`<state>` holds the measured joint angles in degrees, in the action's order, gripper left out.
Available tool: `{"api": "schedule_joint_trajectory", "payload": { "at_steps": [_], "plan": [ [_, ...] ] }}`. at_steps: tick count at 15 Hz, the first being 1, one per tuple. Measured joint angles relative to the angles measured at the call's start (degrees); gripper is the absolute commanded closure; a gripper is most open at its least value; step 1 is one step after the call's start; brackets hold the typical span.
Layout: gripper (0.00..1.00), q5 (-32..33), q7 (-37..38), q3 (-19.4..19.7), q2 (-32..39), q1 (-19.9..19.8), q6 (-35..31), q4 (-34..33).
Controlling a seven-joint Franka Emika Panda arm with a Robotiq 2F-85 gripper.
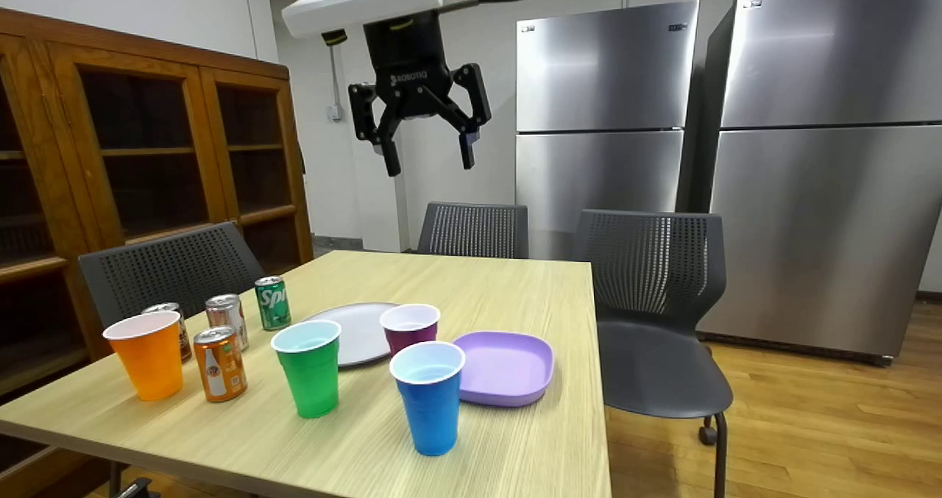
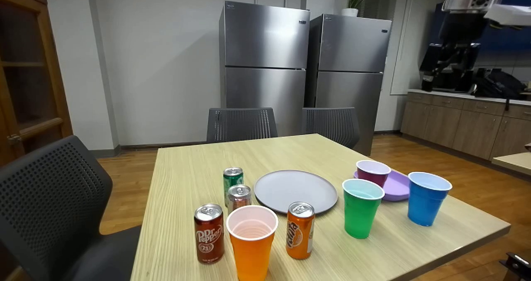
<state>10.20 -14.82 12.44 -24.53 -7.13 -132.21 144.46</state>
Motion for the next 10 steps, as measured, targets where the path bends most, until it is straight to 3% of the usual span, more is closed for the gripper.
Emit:
{"api": "schedule_joint_trajectory", "payload": {
  "at_steps": [10],
  "plan": [
    [0.00,-0.2,5.3,-3.4,11.3,0.7,-2.1,-4.6]
  ]
}}
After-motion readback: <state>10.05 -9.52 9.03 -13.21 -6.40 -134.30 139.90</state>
